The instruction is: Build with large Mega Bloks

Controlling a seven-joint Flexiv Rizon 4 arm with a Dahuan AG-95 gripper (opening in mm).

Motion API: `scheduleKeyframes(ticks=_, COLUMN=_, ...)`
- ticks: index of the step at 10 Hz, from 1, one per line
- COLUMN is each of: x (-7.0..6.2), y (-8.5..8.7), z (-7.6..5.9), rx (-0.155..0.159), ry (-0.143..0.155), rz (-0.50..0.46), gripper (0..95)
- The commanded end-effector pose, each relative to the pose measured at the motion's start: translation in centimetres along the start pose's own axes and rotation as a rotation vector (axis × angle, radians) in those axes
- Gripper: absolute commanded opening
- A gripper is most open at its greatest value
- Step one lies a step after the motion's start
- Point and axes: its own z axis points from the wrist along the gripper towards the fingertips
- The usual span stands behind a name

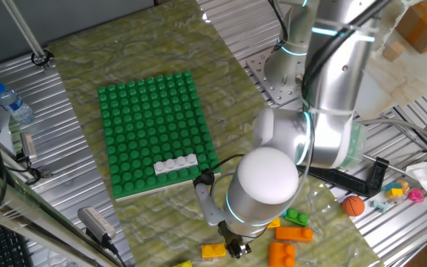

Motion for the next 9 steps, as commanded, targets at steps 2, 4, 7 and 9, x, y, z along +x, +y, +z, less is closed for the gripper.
scheduleKeyframes(ticks=2, x=-0.9, y=0.5, z=0.6, rx=0.001, ry=-0.001, rz=0.007, gripper=38.0)
scheduleKeyframes(ticks=4, x=-1.3, y=0.7, z=1.1, rx=0.004, ry=-0.002, rz=0.010, gripper=38.0)
scheduleKeyframes(ticks=7, x=-0.9, y=0.6, z=0.5, rx=0.013, ry=0.032, rz=0.003, gripper=38.0)
scheduleKeyframes(ticks=9, x=0.2, y=0.0, z=-0.2, rx=0.022, ry=0.050, rz=-0.010, gripper=38.0)
